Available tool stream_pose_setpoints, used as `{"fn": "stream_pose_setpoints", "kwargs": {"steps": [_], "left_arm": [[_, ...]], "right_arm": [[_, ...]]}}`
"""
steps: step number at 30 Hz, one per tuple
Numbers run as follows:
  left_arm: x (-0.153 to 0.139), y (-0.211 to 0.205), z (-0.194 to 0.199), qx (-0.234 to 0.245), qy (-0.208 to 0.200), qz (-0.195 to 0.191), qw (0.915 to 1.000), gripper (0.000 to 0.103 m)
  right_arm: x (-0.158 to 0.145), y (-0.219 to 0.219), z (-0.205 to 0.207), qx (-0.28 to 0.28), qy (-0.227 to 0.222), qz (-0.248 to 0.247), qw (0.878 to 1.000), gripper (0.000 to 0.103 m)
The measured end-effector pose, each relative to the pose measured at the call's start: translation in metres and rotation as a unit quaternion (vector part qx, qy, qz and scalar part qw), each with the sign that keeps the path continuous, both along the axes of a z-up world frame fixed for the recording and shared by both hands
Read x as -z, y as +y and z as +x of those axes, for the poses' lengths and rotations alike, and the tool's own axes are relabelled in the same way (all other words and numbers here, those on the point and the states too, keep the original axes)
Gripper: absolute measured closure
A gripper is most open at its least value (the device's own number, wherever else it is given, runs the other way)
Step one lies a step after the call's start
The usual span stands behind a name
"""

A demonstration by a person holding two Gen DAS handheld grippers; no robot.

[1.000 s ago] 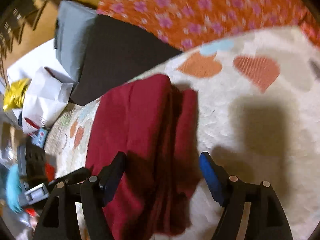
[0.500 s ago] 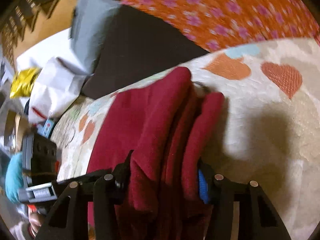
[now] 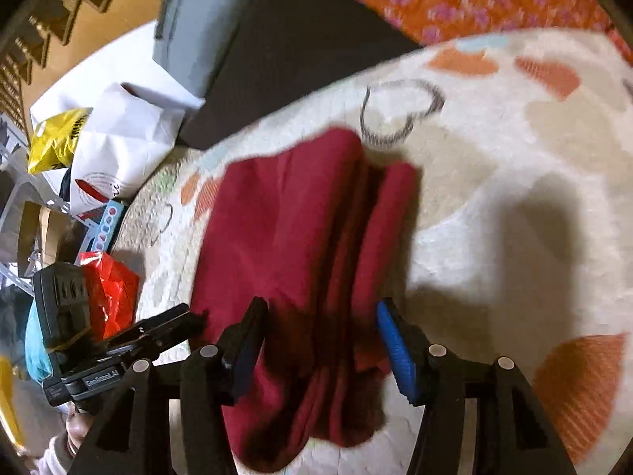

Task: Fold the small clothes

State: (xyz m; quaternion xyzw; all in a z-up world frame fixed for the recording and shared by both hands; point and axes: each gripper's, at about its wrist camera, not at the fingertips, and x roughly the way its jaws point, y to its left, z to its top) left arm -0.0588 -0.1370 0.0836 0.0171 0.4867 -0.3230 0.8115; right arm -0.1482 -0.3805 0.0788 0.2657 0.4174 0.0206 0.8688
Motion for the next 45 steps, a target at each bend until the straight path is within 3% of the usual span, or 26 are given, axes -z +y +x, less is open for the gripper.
{"fn": "stream_pose_setpoints", "kwargs": {"steps": [3,7,11,14,17,21,27,31,34,39,42,45], "left_arm": [[-0.010,-0.002,-0.012,-0.003,-0.051,0.019,0.9985,0.034],[-0.010,-0.013,-0.011,-0.002,-0.058,0.026,0.9980,0.034],[0.001,-0.021,-0.005,0.000,-0.044,0.037,0.9983,0.034],[0.008,-0.029,-0.003,0.003,-0.037,0.045,0.9983,0.034],[0.009,-0.034,-0.003,0.005,-0.040,0.052,0.9978,0.034],[0.007,-0.039,-0.004,-0.001,-0.051,0.063,0.9967,0.034],[0.006,-0.041,-0.008,-0.005,-0.071,0.077,0.9945,0.034],[0.006,-0.042,-0.012,-0.007,-0.082,0.090,0.9925,0.033],[0.007,-0.042,-0.016,-0.013,-0.088,0.100,0.9910,0.033],[-0.007,-0.039,-0.031,-0.042,-0.145,0.121,0.9811,0.033],[-0.022,-0.036,-0.044,-0.048,-0.178,0.130,0.9743,0.033],[-0.037,-0.026,-0.056,-0.050,-0.187,0.107,0.9752,0.033]], "right_arm": [[-0.027,0.019,-0.005,-0.005,-0.039,-0.053,0.998,0.049],[-0.032,0.054,0.021,-0.040,-0.042,-0.119,0.991,0.053],[-0.013,0.051,0.050,-0.014,-0.011,-0.166,0.986,0.066],[0.009,0.038,0.058,-0.002,0.012,-0.168,0.986,0.072],[0.016,0.038,0.057,-0.011,0.008,-0.187,0.982,0.072],[0.004,0.035,0.048,-0.017,0.002,-0.171,0.985,0.072],[-0.015,0.053,0.000,-0.034,-0.019,-0.163,0.986,0.072],[0.012,0.071,-0.014,-0.041,0.016,-0.216,0.975,0.072],[0.027,0.071,-0.019,-0.034,0.013,-0.211,0.977,0.071],[-0.003,0.066,-0.038,-0.024,-0.019,-0.173,0.985,0.071],[-0.029,0.073,-0.051,-0.008,-0.052,-0.194,0.980,0.068],[-0.050,0.081,-0.060,0.010,-0.069,-0.221,0.973,0.062]]}}
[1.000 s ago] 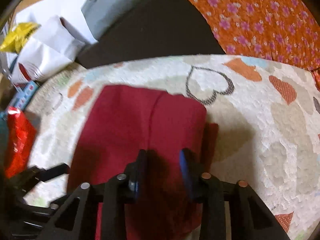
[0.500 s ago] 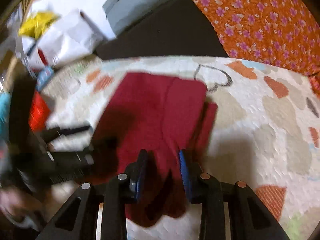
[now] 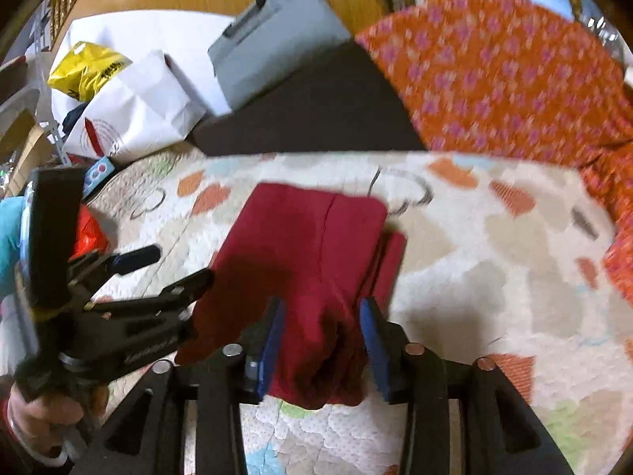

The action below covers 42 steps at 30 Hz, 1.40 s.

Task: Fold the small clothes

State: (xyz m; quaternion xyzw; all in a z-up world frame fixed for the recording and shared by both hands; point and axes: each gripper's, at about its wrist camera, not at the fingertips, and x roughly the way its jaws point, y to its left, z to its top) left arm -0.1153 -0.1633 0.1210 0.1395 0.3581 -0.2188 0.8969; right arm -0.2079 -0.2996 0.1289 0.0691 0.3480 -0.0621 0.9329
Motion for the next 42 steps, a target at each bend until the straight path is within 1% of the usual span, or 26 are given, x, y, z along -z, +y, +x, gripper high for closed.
{"fn": "stream_pose_setpoints", "kwargs": {"steps": [1,3,6,9,11,13,20,27,33,42], "left_arm": [[-0.004,0.003,-0.003,0.000,0.000,-0.007,1.0000,0.033],[-0.011,0.010,-0.010,-0.001,-0.003,-0.019,0.9998,0.033],[-0.018,0.021,-0.019,-0.014,-0.013,-0.035,0.9992,0.033],[-0.018,0.025,-0.020,-0.019,-0.003,-0.044,0.9988,0.033],[-0.019,0.025,-0.019,-0.017,-0.001,-0.044,0.9989,0.033],[-0.020,0.025,-0.019,-0.019,-0.008,-0.043,0.9989,0.033],[-0.024,0.027,-0.017,-0.021,-0.014,-0.056,0.9981,0.033],[-0.019,0.027,-0.010,-0.026,0.001,-0.058,0.9980,0.033],[-0.018,0.024,-0.011,-0.023,-0.003,-0.054,0.9983,0.033],[-0.015,0.021,-0.009,-0.021,0.005,-0.052,0.9984,0.033]], "right_arm": [[-0.006,0.001,-0.002,0.006,-0.008,-0.007,1.000,0.062],[-0.015,0.003,-0.007,0.015,-0.022,-0.011,1.000,0.056],[-0.022,0.004,-0.011,0.022,-0.033,-0.014,0.999,0.055],[-0.022,0.010,-0.010,0.020,-0.031,-0.015,0.999,0.055],[-0.020,0.015,-0.009,0.017,-0.029,-0.012,0.999,0.055],[-0.018,0.018,-0.009,0.018,-0.028,-0.014,0.999,0.055],[-0.013,0.017,-0.007,0.025,-0.021,-0.014,0.999,0.055],[-0.004,0.016,-0.004,0.024,-0.009,-0.006,1.000,0.055],[0.000,0.014,-0.002,0.025,-0.003,0.000,1.000,0.055],[0.003,0.014,0.001,0.022,0.002,0.006,1.000,0.055]]}}
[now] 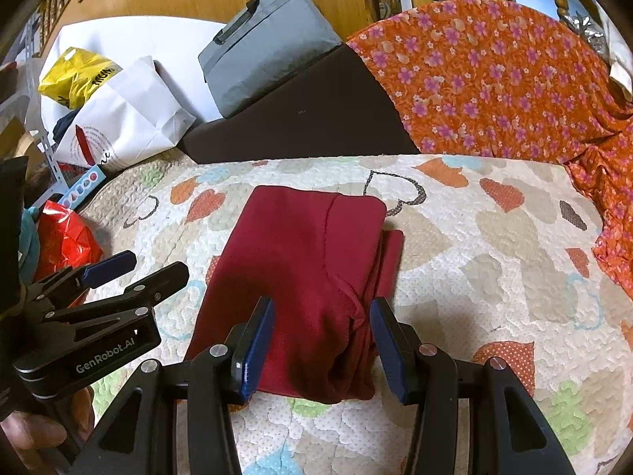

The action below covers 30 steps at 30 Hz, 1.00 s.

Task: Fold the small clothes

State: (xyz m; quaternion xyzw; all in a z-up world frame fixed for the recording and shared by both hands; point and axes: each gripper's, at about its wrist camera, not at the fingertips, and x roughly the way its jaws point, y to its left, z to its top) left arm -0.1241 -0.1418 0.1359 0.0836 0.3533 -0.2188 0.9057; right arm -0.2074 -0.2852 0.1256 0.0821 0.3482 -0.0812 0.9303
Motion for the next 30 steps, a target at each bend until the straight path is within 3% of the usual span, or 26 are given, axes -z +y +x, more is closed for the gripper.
{"fn": "stream_pose_setpoints", "kwargs": {"steps": [30], "left_arm": [[0.0065,-0.0058,0.0006,0.002,0.007,0.006,1.0000,0.033]], "right_arm": [[0.0073,0.0011,0.0075,-0.002,0.018,0.013,1.000,0.055]]}}
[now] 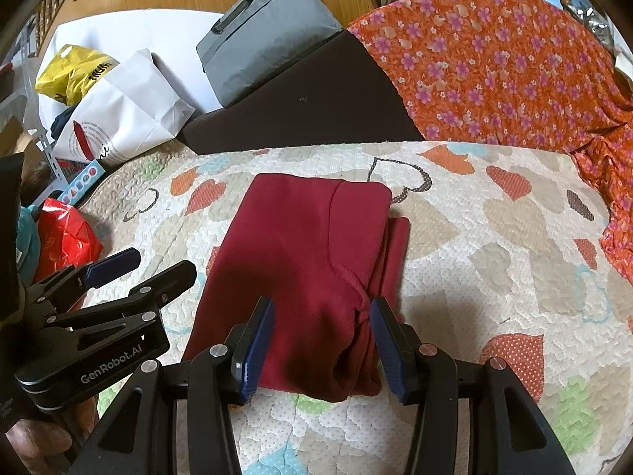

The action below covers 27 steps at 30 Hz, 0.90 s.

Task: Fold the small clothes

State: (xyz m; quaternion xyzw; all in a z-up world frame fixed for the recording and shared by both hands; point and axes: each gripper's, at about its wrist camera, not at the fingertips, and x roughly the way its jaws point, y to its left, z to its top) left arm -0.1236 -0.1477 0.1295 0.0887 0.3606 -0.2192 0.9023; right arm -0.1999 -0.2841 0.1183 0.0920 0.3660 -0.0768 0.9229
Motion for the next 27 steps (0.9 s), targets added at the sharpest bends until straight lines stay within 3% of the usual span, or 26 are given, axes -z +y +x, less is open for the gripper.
{"fn": "stream_pose_setpoints", "kwargs": {"steps": [27], "left_arm": [[0.009,0.005,0.015,-0.013,0.027,-0.011,0.9995,0.033]], "right_arm": [[0.005,0.001,0.001,0.000,0.008,0.005,1.000,0.055]]}}
